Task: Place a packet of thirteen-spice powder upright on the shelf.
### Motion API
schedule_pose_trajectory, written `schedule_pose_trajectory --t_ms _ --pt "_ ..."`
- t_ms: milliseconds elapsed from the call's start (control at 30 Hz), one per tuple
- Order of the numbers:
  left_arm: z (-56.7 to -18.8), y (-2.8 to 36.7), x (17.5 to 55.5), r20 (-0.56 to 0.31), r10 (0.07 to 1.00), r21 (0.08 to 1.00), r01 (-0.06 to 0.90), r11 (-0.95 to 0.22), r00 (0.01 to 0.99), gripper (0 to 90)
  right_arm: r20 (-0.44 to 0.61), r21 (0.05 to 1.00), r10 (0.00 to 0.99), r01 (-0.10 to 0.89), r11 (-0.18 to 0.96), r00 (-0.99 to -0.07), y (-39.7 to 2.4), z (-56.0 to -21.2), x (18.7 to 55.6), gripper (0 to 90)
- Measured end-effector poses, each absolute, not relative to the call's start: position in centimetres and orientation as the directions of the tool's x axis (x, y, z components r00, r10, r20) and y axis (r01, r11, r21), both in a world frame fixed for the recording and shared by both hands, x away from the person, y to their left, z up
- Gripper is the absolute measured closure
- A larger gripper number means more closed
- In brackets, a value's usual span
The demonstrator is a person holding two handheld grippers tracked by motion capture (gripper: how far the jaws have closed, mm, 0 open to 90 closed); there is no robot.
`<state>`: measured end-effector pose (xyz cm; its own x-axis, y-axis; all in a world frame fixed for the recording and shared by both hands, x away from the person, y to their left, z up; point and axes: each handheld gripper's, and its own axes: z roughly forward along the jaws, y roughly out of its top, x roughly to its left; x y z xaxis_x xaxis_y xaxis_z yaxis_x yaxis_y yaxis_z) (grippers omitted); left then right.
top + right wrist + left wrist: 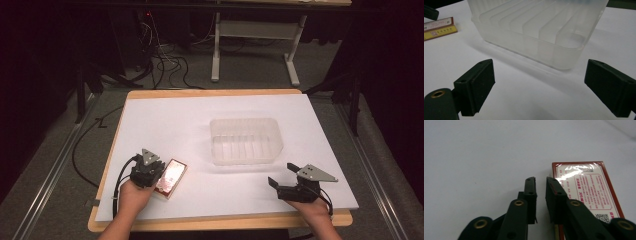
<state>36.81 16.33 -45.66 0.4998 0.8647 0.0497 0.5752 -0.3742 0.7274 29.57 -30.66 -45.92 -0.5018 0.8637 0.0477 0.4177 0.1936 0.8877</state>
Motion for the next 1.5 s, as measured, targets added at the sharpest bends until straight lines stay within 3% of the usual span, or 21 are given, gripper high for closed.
schedule_pose_trajectory --t_ms 33,100,233,333,567,967,1500 --pt "-45.5 16.4 36.7 0.046 0.863 0.726 0.576 -0.375 0.504 71.7 0.047 0.887 0.864 0.418 0.195 -0.502 -30.7 -45.9 29.6 10.0" --pt "-45.0 16.3 36.3 0.056 0.866 0.711 0.589 -0.384 0.497 55.6 0.045 0.887 0.862 0.417 0.198 -0.505 -30.7 -45.9 29.5 10.5" --pt "-44.0 16.3 36.2 0.013 0.868 0.691 0.623 -0.367 0.497 40.1 0.047 0.887 0.862 0.418 0.196 -0.505 -30.8 -45.9 29.4 11.1" --pt "-43.4 16.1 36.3 -0.027 0.854 0.654 0.655 -0.378 0.520 32.3 0.048 0.884 0.864 0.424 0.196 -0.501 -30.9 -45.9 29.4 11.8" --pt "-43.0 14.8 36.2 -0.023 0.834 0.564 0.697 -0.444 0.551 20.9 0.050 0.890 0.863 0.414 0.189 -0.503 -31.0 -45.7 29.2 11.8" --pt "-42.9 13.3 37.2 -0.019 0.804 0.396 0.742 -0.540 0.595 12.6 0.046 0.889 0.862 0.414 0.195 -0.505 -31.0 -45.7 29.2 12.5" --pt "-44.0 11.3 37.7 0.016 0.753 0.212 0.733 -0.646 0.658 11.6 0.044 0.886 0.866 0.420 0.197 -0.498 -31.1 -45.7 29.1 13.4"
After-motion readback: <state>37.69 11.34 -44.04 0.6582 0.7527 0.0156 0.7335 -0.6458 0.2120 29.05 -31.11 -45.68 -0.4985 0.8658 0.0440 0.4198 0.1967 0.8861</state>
